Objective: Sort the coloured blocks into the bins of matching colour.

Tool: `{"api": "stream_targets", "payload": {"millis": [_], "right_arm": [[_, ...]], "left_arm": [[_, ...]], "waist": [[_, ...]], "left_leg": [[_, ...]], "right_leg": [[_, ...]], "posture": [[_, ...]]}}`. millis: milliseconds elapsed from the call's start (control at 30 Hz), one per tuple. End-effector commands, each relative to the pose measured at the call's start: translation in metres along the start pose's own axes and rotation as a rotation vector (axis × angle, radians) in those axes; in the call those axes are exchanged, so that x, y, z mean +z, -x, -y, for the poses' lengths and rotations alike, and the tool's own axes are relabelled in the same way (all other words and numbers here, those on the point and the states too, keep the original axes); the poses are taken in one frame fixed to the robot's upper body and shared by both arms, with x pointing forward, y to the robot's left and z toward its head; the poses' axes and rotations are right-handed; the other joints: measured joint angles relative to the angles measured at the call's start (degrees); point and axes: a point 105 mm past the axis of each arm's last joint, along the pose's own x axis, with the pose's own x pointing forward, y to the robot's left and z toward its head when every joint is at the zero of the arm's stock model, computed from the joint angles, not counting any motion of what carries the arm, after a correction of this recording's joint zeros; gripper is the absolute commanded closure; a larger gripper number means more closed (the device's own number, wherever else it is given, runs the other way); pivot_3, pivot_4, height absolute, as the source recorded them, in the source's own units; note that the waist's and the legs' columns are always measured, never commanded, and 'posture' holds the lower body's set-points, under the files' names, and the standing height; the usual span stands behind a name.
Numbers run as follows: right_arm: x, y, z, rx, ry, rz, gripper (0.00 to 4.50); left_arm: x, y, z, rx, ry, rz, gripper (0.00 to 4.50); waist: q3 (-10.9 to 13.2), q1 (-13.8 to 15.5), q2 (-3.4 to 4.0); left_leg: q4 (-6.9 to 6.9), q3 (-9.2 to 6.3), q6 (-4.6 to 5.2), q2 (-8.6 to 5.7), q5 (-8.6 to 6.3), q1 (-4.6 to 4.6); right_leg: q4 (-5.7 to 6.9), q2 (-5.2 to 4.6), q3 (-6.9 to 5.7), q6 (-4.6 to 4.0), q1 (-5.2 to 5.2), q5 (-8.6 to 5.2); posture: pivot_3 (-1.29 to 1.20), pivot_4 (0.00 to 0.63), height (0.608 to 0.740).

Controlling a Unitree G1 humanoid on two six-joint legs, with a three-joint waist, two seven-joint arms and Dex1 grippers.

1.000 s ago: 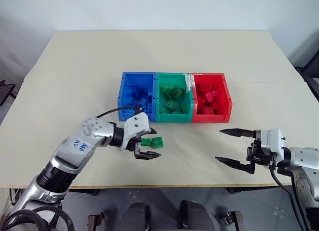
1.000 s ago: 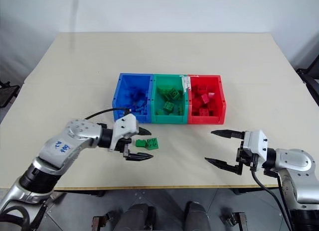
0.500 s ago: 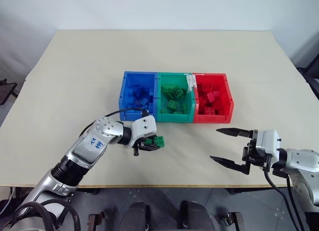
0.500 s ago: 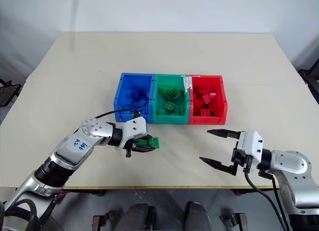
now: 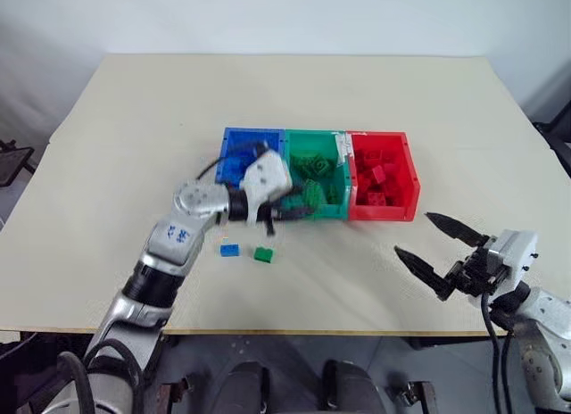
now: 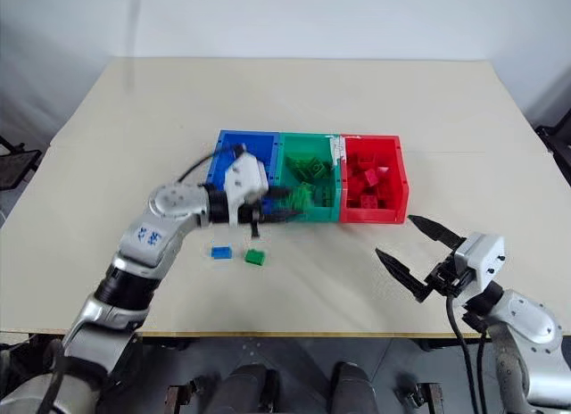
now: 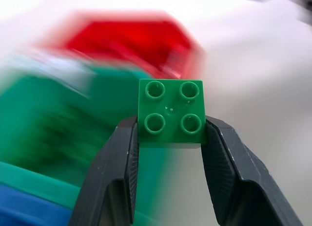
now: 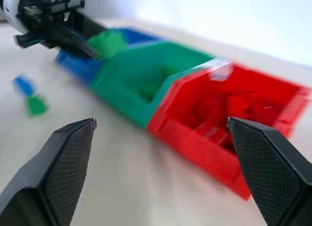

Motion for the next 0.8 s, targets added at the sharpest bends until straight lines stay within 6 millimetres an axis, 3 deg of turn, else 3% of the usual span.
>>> {"api": "stream_targets", "payload": {"millis": [33, 67, 267, 400, 567, 700, 767, 800], "right_arm": [[0.012, 0.002, 0.003, -0.046, 0.052, 0.029, 0.0], [0.012, 0.002, 0.003, -0.047, 0.053, 0.027, 0.0], [0.013, 0.003, 0.006, -0.057, 0.063, 0.02, 0.0], [0.009, 0.003, 0.005, -0.025, 0.069, 0.0, 0.0], [0.006, -0.007, 0.002, 0.108, 0.079, -0.027, 0.0], [-0.001, -0.02, -0.012, 0.319, 0.09, -0.078, 0.0], [-0.004, -0.025, -0.019, 0.418, 0.097, -0.092, 0.0], [-0.004, -0.029, -0.023, 0.48, 0.101, -0.093, 0.0]], "left_arm": [[0.003, -0.009, -0.019, 0.076, -0.009, 0.03, 3.03], [0.002, -0.012, -0.02, 0.075, -0.007, 0.033, 3.03], [0.002, -0.02, -0.019, 0.012, -0.001, 0.024, 1.01], [-0.001, -0.008, -0.018, 0.014, -0.038, 0.037, 0.03], [-0.014, 0.048, -0.013, 0.02, -0.074, 0.064, 0.03], [-0.012, 0.115, -0.006, 0.067, 0.023, 0.198, 0.03], [-0.019, 0.144, -0.007, 0.133, 0.048, 0.172, 0.03], [-0.031, 0.165, -0.005, 0.15, 0.041, 0.098, 0.03]], "waist": [[0.0, -0.07, 0.0], [0.0, -0.11, 0.0], [0.0, -0.34, -0.01], [0.0, -0.38, 0.0], [-0.01, -1.53, 0.01], [-0.01, -2.06, 0.0], [0.01, -1.91, -0.04], [0.0, -1.89, -0.06]], "left_leg": [[-0.02, 0.01, 0.0, -0.01, 0.0, 0.01], [-0.02, 0.02, 0.0, -0.03, 0.0, 0.01], [-0.05, 0.06, 0.01, -0.07, 0.0, -0.02], [-0.05, 0.05, 0.01, -0.02, 0.0, -0.02], [-0.12, 0.16, 0.0, 0.08, 0.0, 0.08], [-0.1, 0.14, -0.01, 0.19, 0.01, 0.07], [-0.07, 0.06, 0.0, 0.17, 0.0, 0.04], [-0.03, -0.01, -0.01, 0.17, 0.0, 0.03]], "right_leg": [[0.0, 0.0, 0.0, 0.0, 0.0, 0.0], [-0.01, 0.01, -0.01, 0.0, -0.01, 0.0], [-0.02, 0.04, -0.03, 0.0, -0.04, 0.0], [-0.02, 0.04, -0.02, 0.0, -0.04, 0.0], [0.0, 0.08, 0.07, -0.01, -0.08, 0.0], [-0.01, 0.05, 0.09, -0.01, -0.1, -0.01], [0.0, 0.0, 0.07, -0.01, -0.09, -0.01], [0.01, -0.01, 0.03, -0.01, -0.07, -0.01]], "posture": [[0.0, 0.15, 0.74], [0.0, 0.15, 0.74], [0.0, 0.15, 0.74], [0.0, 0.15, 0.74], [0.0, 0.15, 0.74], [0.0, 0.15, 0.74], [0.0, 0.15, 0.74], [0.0, 0.15, 0.74]]}}
